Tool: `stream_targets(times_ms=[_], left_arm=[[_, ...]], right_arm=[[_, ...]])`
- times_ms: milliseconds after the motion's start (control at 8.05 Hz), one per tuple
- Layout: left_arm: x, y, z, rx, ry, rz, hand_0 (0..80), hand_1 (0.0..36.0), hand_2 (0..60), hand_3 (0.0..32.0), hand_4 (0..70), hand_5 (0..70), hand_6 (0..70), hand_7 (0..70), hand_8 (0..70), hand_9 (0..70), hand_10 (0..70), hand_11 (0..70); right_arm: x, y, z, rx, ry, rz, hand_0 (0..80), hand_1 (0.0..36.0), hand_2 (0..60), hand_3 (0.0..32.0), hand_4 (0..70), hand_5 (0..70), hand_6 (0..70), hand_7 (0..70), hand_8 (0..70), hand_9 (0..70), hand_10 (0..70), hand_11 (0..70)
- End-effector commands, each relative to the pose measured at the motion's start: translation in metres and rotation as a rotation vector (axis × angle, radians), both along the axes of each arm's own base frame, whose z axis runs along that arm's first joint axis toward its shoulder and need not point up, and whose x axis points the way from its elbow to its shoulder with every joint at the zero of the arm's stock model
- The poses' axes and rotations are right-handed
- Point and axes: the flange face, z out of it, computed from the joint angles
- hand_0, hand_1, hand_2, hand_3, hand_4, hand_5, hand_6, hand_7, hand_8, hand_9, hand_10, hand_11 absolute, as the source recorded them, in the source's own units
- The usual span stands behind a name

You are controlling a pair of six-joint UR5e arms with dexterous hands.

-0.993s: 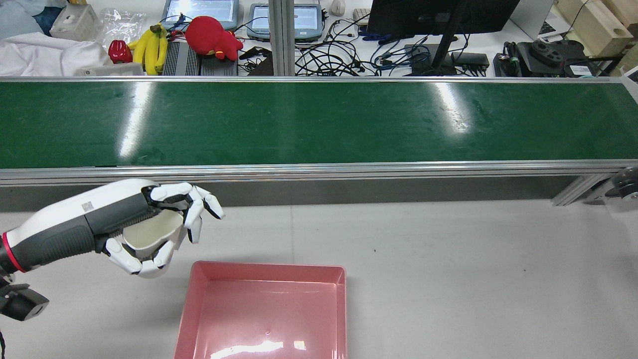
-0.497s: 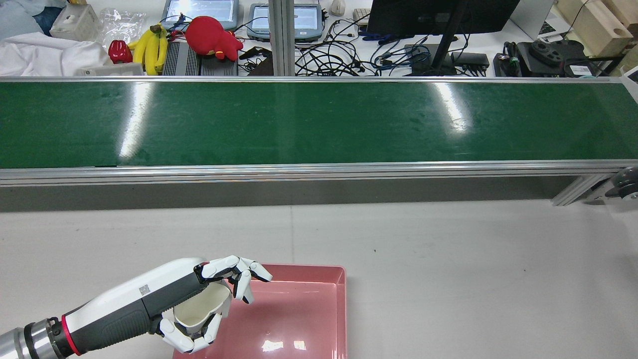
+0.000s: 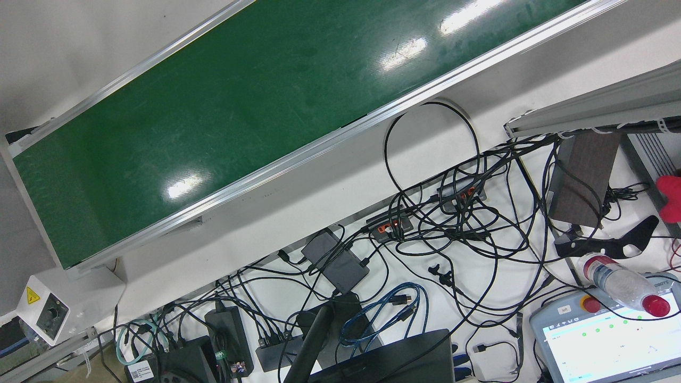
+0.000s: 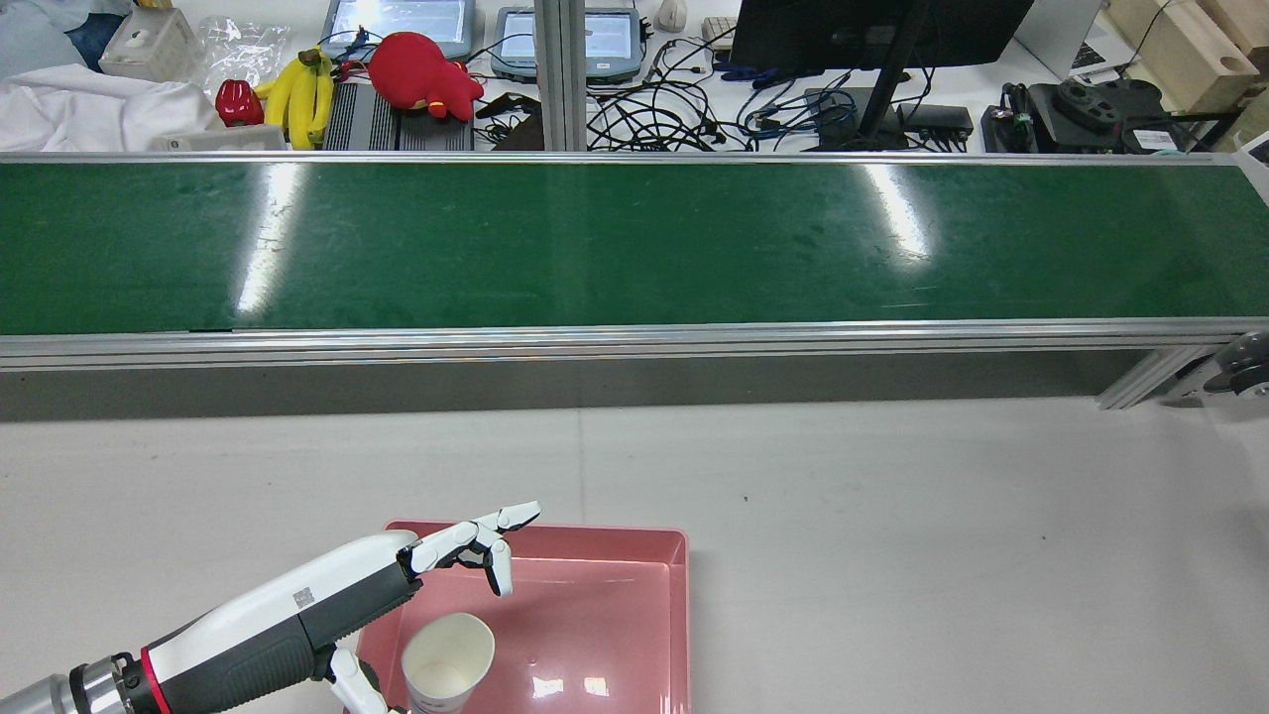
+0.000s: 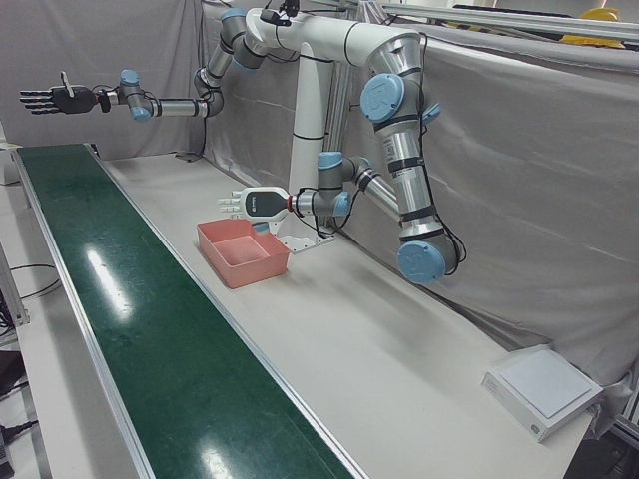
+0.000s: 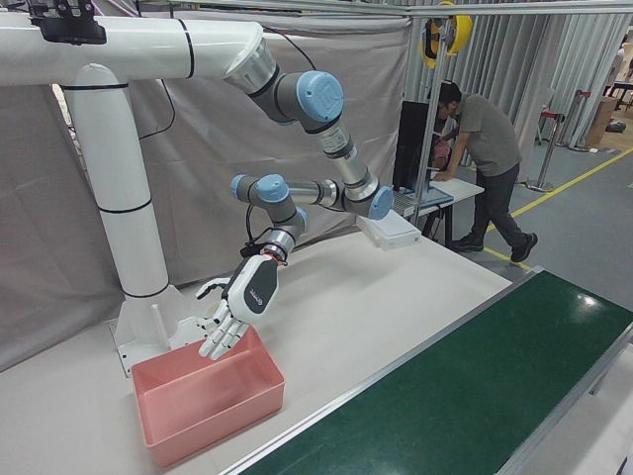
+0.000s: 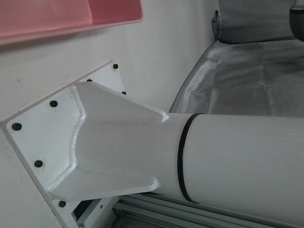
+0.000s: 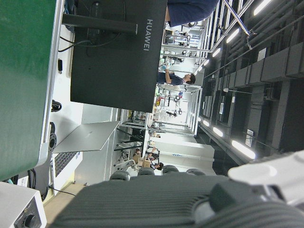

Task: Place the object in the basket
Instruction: 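Open the left hand to drop the cup into the pink tray, then withdraw the open left hand from above the tray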

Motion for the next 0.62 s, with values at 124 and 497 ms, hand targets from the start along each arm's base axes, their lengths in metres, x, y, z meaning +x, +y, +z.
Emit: stream_targets(times_ms=[124,497], left_arm=[[0.004,0.002,0.007,-0.008,-0.023,0.009,55.3,14.8,0.0,6.6,0.0,37.1,1.1,3.0,1.8,0.0,4.7,8.9],[-0.054,-0.020,-0.013,-0.095,0.063,-0.023,50.5,9.7,0.0,0.0,0.0,52.3,2.7,5.0,6.4,6.8,9.6,15.4]], right_arm=[[0.000,0.000,0.000,0.000,-0.001,0.000,0.0,0.0,0.0,0.0,0.0,0.0,0.0,0.0,0.0,0.0,0.0,0.0],[0.000,0.000,0.000,0.000,0.001,0.000,0.0,0.0,0.0,0.0,0.0,0.0,0.0,0.0,0.0,0.0,0.0,0.0]])
